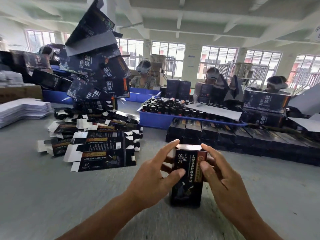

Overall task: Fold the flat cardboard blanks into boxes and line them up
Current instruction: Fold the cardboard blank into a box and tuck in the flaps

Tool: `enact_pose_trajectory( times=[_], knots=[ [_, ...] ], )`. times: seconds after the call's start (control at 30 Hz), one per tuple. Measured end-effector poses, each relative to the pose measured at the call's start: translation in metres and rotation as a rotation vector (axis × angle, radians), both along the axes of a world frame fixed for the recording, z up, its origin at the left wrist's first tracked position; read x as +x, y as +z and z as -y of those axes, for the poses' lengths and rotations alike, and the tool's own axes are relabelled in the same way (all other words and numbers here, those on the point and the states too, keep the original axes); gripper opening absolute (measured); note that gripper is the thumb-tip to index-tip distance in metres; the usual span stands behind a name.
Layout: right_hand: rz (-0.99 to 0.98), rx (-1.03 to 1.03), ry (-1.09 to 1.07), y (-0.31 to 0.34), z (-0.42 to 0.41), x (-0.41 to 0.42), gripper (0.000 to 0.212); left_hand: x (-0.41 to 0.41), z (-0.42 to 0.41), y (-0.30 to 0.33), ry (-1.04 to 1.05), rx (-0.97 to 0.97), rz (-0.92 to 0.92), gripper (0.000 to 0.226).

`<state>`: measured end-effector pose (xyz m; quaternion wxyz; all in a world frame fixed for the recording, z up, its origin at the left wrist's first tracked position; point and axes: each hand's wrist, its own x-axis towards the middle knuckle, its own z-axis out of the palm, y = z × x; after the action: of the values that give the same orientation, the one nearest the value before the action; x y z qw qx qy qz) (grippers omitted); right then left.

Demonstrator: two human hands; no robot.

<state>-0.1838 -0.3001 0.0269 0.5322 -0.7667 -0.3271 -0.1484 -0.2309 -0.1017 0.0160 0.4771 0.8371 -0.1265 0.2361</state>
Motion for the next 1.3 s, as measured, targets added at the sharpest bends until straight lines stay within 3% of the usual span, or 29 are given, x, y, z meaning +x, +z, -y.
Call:
enact_pose_trajectory(
  times=[0.17, 0.27, 0.43, 0.6, 0.77, 0.93, 1.0, 1.3],
  knots=[
    [-0.038, -0.022, -0.023, -0.002, -0.002, -0.002, 0.052, 0.002, -0.006, 0.000, -0.003, -0.069, -0.119, 0.084],
    [-0.059, -0.126, -0.033, -0.010, -0.006, -0.004, 0.078, 0.005, -0.010, -0.003, 0.013, -0.305, -0.220, 0.077],
    [0.295, -0.561, -0.013, -0.019, -0.019, -0.016, 0.076, 0.016, -0.029, -0.002, 0.160, -0.665, -0.403, 0.049],
    [0.466, -0.765, -0.137, -0.026, -0.032, -0.014, 0.090, 0.019, -0.037, -0.005, 0.114, -0.731, -0.459, 0.033],
    [0.449, -0.668, -0.151, -0.025, -0.043, 0.007, 0.080, 0.026, -0.048, -0.015, 0.232, -0.581, -0.401, 0.029],
    [0.412, -0.642, -0.220, -0.005, -0.087, 0.055, 0.063, 0.035, -0.045, -0.035, 0.463, 0.223, -0.289, 0.012],
    [0.388, -0.682, -0.231, -0.002, -0.116, 0.078, 0.060, 0.037, -0.040, -0.038, 0.471, 0.395, -0.254, 0.015],
    [0.274, -1.009, -0.417, -0.005, -0.203, 0.177, 0.055, 0.043, -0.044, -0.040, 0.396, 0.381, -0.224, 0.021]
  ],
)
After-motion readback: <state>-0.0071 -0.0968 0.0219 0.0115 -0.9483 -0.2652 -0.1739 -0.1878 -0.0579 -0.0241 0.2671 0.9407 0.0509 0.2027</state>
